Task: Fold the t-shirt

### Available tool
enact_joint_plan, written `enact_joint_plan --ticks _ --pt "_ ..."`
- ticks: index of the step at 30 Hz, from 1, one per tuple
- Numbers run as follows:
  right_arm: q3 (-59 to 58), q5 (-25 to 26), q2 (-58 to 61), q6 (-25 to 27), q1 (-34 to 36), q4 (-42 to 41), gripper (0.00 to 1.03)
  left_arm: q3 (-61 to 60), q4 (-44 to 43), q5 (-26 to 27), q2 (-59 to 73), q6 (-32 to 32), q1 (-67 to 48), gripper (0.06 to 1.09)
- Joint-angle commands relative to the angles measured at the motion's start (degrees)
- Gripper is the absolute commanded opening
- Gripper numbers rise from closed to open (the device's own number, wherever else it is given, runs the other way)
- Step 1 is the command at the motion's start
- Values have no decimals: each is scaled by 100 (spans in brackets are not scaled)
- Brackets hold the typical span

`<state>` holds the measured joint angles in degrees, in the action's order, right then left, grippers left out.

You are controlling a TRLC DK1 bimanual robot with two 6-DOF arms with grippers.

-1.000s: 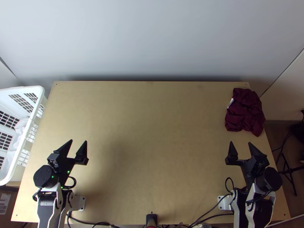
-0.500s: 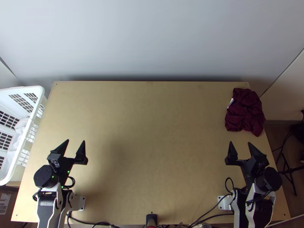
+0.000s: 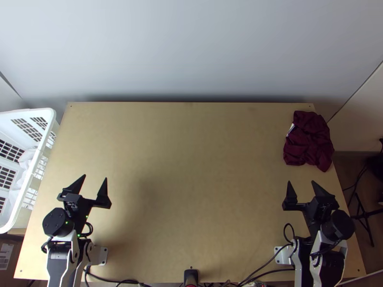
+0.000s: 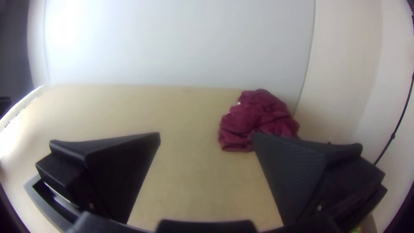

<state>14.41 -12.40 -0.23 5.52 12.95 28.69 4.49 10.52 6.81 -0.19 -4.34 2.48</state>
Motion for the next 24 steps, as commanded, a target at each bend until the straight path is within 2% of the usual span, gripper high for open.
enact_joint_plan --ticks 1,3,5,11,16,24 --pt "18 10 23 99 -460 84 99 -1 -165 -4 10 320 60 104" --pt "0 10 128 107 -513 -162 99 17 -138 -57 10 425 60 103" --pt "61 27 410 72 -513 -452 99 96 -59 -400 45 328 68 103" --pt "993 63 2071 134 -513 -786 99 386 -138 -417 309 -181 429 100" --pt "1942 142 2985 -16 -697 -777 99 1397 -112 -364 1732 -190 376 100" --pt "3542 862 4391 -183 -1374 -715 99 3084 -24 -373 3569 56 508 101"
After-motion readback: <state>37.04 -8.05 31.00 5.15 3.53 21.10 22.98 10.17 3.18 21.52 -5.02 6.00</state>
